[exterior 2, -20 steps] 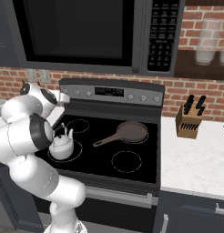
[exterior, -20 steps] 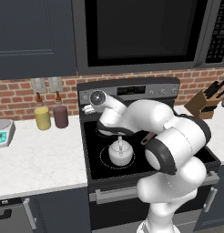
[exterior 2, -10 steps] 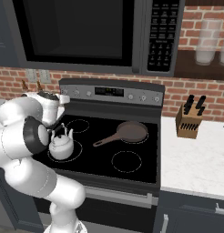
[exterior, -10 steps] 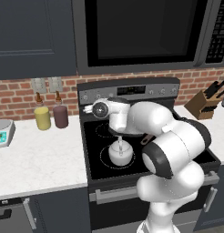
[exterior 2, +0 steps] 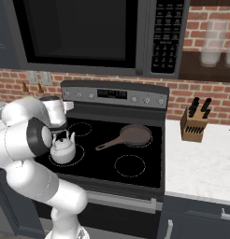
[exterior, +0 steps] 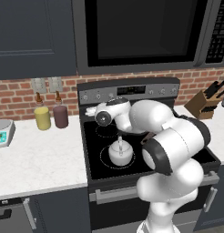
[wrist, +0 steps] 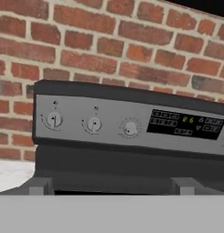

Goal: Pick the kettle from the counter and place it on a stove burner. Then turn the burner on.

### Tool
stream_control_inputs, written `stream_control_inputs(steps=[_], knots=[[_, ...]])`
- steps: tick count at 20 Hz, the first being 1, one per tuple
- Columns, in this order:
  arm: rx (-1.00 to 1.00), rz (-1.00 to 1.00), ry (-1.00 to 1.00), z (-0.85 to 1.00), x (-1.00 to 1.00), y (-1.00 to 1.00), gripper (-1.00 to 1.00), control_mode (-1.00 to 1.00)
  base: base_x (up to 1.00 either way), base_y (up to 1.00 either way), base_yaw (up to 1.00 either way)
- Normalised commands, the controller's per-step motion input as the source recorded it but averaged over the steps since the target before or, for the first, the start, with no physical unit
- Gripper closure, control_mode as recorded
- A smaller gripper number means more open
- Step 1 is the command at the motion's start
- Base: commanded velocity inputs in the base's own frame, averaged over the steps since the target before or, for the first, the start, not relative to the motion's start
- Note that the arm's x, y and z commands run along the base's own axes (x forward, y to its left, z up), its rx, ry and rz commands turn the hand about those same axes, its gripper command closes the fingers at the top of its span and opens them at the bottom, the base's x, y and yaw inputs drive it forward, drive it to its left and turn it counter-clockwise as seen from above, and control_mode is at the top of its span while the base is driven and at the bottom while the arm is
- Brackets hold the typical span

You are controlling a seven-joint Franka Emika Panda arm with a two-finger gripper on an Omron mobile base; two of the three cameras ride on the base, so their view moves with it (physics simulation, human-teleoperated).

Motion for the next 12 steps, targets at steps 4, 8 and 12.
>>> stream_control_inputs(steps=[4,8,12], knots=[[-0.01,0.0,-0.05,0.0,0.06,0.1,-1.0,-1.0,0.0,0.0,0.0],[0.0,0.0,-0.12,-0.04,0.16,0.2,-1.0,-1.0,0.0,0.0,0.0],[0.0,0.02,-0.07,0.0,0.02,0.19,-1.0,-1.0,0.0,0.0,0.0]])
